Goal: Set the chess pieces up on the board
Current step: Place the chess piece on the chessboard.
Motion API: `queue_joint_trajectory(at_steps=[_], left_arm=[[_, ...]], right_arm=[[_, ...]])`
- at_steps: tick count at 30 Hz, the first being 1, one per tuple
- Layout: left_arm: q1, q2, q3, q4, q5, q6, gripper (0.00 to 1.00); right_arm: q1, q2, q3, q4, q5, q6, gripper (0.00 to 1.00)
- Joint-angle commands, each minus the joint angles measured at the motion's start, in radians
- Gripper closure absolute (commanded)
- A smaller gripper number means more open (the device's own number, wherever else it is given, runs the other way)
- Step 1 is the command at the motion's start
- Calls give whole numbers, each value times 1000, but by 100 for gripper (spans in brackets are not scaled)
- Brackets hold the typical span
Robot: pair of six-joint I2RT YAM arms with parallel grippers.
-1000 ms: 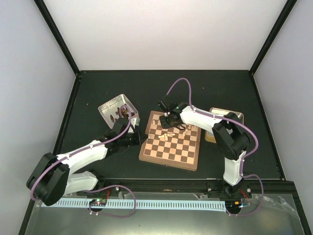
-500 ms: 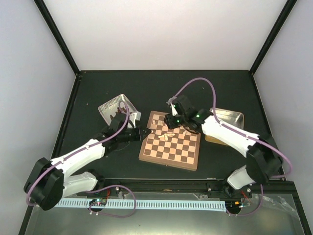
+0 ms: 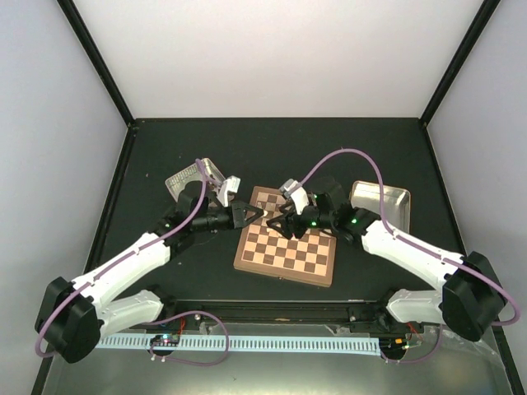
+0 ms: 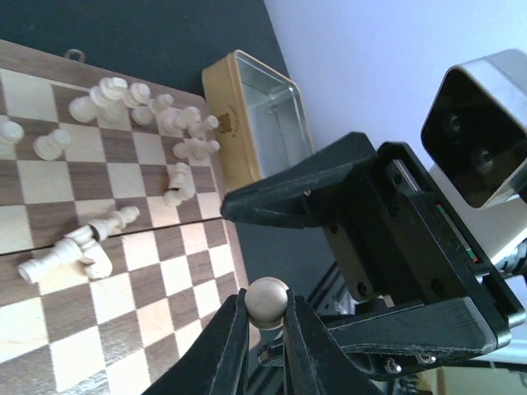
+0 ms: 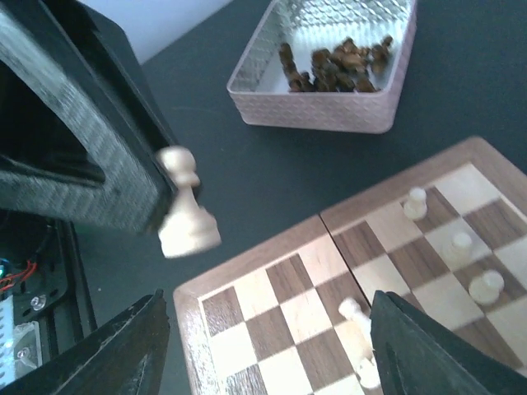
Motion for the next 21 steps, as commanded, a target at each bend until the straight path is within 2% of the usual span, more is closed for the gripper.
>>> queue_joint_trajectory(at_steps=[1, 8, 12, 16, 21], left_arm=[[-5, -28, 41, 28, 87, -77, 87], [-6, -30, 55, 19, 115, -92, 86], [-6, -27, 55, 18, 124, -95, 86], [-6, -27, 56, 22, 133, -98, 86], [-5, -19, 55, 22, 143, -98, 86]], right_arm=[[18, 13, 51, 73, -78, -83, 32], [57, 21, 73, 78, -113, -129, 35], [61, 18, 71, 74, -116, -139, 46], [64, 17, 71, 66, -121, -154, 62], [66, 13, 75, 61, -107, -166, 67]])
